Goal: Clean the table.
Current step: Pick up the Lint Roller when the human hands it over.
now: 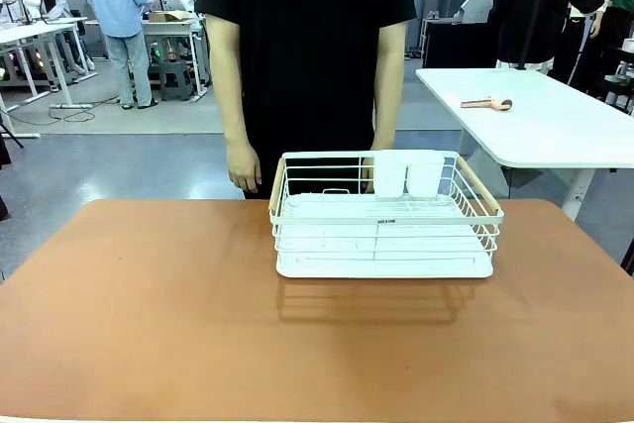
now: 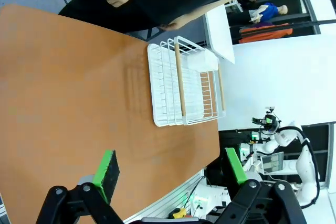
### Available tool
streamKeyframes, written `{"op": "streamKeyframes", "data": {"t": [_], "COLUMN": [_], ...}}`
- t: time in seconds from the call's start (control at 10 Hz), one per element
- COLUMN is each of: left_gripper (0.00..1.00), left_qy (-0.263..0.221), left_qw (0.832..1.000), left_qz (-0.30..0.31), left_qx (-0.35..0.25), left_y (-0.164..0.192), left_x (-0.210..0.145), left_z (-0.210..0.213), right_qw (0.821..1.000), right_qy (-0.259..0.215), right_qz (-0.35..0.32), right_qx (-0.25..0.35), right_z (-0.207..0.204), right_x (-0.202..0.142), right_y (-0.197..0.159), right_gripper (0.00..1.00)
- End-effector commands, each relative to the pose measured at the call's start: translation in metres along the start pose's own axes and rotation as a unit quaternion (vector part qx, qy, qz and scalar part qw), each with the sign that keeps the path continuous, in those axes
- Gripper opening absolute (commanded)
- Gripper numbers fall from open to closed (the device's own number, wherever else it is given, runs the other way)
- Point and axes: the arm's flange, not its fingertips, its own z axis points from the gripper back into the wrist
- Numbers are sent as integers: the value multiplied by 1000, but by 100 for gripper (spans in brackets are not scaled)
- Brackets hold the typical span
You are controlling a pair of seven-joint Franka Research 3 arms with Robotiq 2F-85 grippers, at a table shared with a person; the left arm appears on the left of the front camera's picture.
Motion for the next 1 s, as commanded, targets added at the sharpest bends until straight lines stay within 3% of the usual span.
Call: {"op": "streamKeyframes", "data": {"t": [0.0, 0.9], "left_gripper": [100, 100], "left_qy": [-2, -2], "left_qw": [1000, 1000], "left_qz": [7, 7], "left_qx": [-4, -4], "left_y": [4, 4], "left_x": [0, 0], "left_z": [2, 2], "right_qw": [1000, 1000], "right_qy": [-2, -2], "right_qz": [-6, -6], "right_qx": [2, 2], "right_z": [2, 2], "right_x": [0, 0], "right_y": [-1, -1], "right_gripper": [100, 100]}}
